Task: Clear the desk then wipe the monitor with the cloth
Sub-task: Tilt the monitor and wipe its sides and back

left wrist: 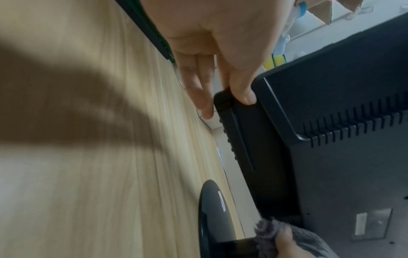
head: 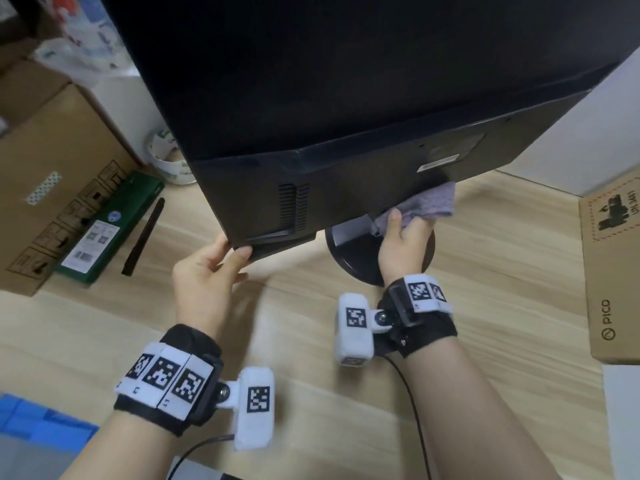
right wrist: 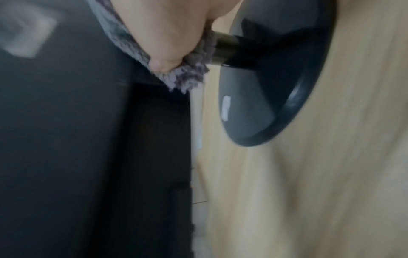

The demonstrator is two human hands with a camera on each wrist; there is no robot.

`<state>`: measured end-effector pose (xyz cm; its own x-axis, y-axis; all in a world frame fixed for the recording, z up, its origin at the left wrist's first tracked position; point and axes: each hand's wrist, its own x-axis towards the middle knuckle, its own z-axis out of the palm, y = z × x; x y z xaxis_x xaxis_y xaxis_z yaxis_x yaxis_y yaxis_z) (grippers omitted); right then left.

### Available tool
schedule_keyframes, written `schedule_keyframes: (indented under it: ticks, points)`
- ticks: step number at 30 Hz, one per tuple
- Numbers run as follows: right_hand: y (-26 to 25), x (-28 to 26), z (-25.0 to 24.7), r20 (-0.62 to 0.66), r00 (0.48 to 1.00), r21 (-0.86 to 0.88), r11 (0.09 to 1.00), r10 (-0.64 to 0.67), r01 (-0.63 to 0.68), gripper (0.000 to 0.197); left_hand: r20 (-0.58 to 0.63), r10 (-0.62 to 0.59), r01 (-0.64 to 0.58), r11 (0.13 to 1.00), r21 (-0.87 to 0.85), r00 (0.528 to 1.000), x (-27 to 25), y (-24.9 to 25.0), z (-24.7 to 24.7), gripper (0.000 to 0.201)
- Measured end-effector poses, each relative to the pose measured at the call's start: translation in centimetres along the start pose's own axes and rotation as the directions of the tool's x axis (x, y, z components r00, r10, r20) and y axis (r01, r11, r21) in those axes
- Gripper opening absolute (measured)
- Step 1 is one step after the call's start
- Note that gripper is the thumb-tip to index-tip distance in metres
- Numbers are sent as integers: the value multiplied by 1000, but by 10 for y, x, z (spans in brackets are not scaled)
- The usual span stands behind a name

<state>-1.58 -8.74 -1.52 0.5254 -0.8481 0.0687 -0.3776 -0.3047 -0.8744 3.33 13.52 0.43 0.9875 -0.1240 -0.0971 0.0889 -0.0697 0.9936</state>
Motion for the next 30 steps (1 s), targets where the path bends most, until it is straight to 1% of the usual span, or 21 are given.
schedule_keyframes:
  ticks: [2, 4, 7, 9, 10, 12, 13, 15, 16, 17, 18, 19, 21, 22, 23, 24, 26, 27, 28, 29, 30]
  points:
    - [11, 0, 6, -10, 998, -94, 994, -63, 61, 60, 21, 7, -8, 999, 50, 1000, -4, -1, -4, 33]
    - [19, 0, 4, -21, 999, -114, 993, -37, 35, 48, 49, 22, -27, 993, 112, 999, -6, 2, -6, 33]
    - [27, -3, -2, 28, 995, -219, 972, 94, -86, 36, 70, 46, -56, 989, 138, 996, -8, 6, -7, 34]
    - [24, -8, -10, 122, 966, -361, 917, 228, -171, 40, 85, 55, -67, 988, 137, 995, -10, 7, -7, 33]
    - [21, -10, -15, 151, 953, -389, 902, 264, -188, 41, 96, 58, -71, 988, 136, 994, -11, 9, -7, 32]
    - [17, -12, -23, 136, 951, -332, 917, 276, -219, 39, 123, 88, -105, 984, 141, 989, -13, 14, -10, 30]
    - [14, -13, -26, 95, 961, -235, 944, 259, -231, 35, 122, 111, -128, 981, 142, 986, -13, 18, -13, 36]
    - [4, -17, -29, 26, 978, 67, 976, 207, -208, 29, 120, 173, -186, 976, 109, 978, -10, 31, -15, 53]
    - [-5, -19, -31, 1, 986, 226, 960, 167, -163, 31, 143, 199, -210, 976, 65, 969, -9, 40, -13, 52]
    - [-13, -19, -31, -1, 992, 345, 931, 125, -117, 34, 195, 225, -229, 973, -2, 955, -8, 49, -10, 45]
    - [-24, -21, -30, 31, 995, 420, 903, 91, -96, 39, 248, 236, -226, 972, -68, 940, -9, 57, -6, 40]
    - [-33, -22, -27, 79, 995, 467, 879, 64, -94, 49, 287, 234, -209, 971, -115, 929, -10, 63, -3, 46]
    - [-54, -30, -16, 140, 990, 449, 890, 13, -75, 76, 319, 196, -159, 977, -140, 927, -12, 69, 1, 71]
    - [-62, -37, -11, 146, 989, 407, 912, -13, -48, 86, 328, 176, -139, 981, -136, 928, -15, 70, 3, 78]
    - [-66, -45, -6, 153, 987, 390, 921, -54, -10, 88, 335, 164, -129, 984, -126, 928, -18, 71, 3, 80]
    - [-68, -56, -2, 192, 978, 385, 923, -86, 5, 80, 354, 151, -119, 987, -110, 923, -19, 70, 3, 81]
    - [-64, -85, 8, 315, 939, 381, 925, -140, 11, 48, 394, 131, -106, 991, -85, 910, -23, 68, 1, 79]
    - [-58, -100, 14, 351, 920, 359, 932, -175, 40, 43, 418, 130, -108, 991, -77, 899, -25, 68, -1, 79]
    - [-54, -114, 17, 384, 899, 316, 945, -210, 86, 44, 444, 132, -112, 991, -73, 886, -26, 68, -2, 81]
    - [-48, -122, 20, 378, 888, 265, 950, -262, 168, 67, 466, 134, -114, 991, -73, 875, -28, 68, -3, 81]
    - [-45, -125, 20, 363, 876, 195, 945, -317, 261, 84, 487, 132, -111, 991, -73, 863, -30, 67, -4, 81]
